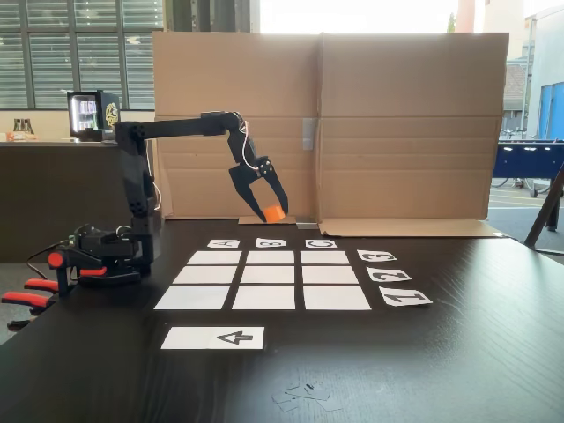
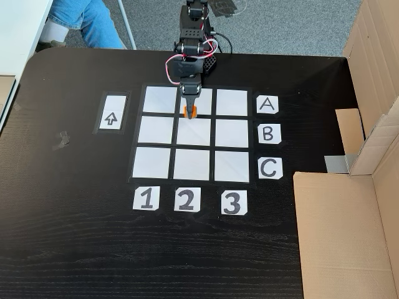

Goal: Pick up the round, orange token and place it in the grid on square B2.

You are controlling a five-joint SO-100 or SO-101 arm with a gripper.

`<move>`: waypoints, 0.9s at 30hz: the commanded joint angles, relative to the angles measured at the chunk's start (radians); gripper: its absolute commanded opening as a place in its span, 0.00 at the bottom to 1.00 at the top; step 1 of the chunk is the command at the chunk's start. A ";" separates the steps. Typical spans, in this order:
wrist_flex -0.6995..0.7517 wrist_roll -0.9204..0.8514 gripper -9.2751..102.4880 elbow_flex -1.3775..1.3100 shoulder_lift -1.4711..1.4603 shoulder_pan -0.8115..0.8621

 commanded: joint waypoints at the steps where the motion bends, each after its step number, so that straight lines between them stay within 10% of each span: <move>1: -0.018 0.025 0.08 0.000 -0.029 -0.021; 27: -0.164 0.161 0.08 0.137 -0.198 0.008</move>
